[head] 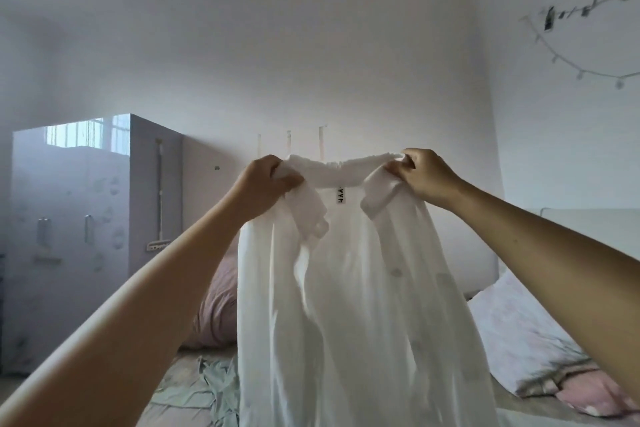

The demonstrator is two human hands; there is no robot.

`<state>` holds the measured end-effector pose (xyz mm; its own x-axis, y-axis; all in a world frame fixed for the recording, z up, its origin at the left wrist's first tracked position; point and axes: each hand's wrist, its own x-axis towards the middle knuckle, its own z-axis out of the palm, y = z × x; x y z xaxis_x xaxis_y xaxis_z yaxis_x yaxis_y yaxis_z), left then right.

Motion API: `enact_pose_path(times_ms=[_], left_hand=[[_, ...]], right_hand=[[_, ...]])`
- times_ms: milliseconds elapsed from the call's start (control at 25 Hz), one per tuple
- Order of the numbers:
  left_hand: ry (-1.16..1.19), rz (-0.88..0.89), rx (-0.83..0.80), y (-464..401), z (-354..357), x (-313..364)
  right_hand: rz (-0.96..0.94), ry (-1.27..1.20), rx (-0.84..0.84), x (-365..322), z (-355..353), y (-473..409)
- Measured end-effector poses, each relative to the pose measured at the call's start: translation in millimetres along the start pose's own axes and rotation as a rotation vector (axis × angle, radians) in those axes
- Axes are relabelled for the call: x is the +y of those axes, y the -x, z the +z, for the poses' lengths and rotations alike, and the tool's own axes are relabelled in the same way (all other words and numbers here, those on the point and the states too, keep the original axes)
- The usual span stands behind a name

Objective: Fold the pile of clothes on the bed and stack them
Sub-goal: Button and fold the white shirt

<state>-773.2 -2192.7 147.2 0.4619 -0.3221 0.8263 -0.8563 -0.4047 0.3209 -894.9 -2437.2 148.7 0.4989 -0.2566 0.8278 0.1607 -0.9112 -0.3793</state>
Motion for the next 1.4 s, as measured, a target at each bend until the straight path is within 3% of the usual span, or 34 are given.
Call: enact_pose_path(times_ms=[200,320,440,520,800,960,1160,1400], left_hand=[[-0.095,0.034,-0.321,3.2,-19.7,-10.0],[-0.123,0.053,-0.362,3.4,-29.9,-8.5],[-0.119,0.027,-0.342,4.3,-38.3,-11.3],[-0.136,0.011,-0.299,5.5,-39.6,-14.7],[0.008,-0.038,-0.150,14.8,-4.6,-28.0],[-0.015,-0.049,-0.196,34.8,12.7,-37.8],[0.072,-0.106,-0.248,52.6,37.2,-74.6],[0.118,-0.244,-0.399,83.4,150.8,-174.1]], right_hand=[[0.108,-0.171,-0.155,-0.3,-1.0,5.4],[0.153,-0.245,-0.242,-6.6,-2.5,7.3],[0.281,-0.518,-0.469,-13.6,-8.9,14.4],[0.288,-0.457,-0.560,-11.8,-10.5,15.9],[0.265,-0.368,-0.250,-2.1,20.7,28.6],[0.170,-0.171,-0.156,11.8,40.5,46.0],[0.164,-0.059,-0.156,35.7,82.8,64.1],[0.339,-0.066,-0.340,129.9,181.3,90.7]])
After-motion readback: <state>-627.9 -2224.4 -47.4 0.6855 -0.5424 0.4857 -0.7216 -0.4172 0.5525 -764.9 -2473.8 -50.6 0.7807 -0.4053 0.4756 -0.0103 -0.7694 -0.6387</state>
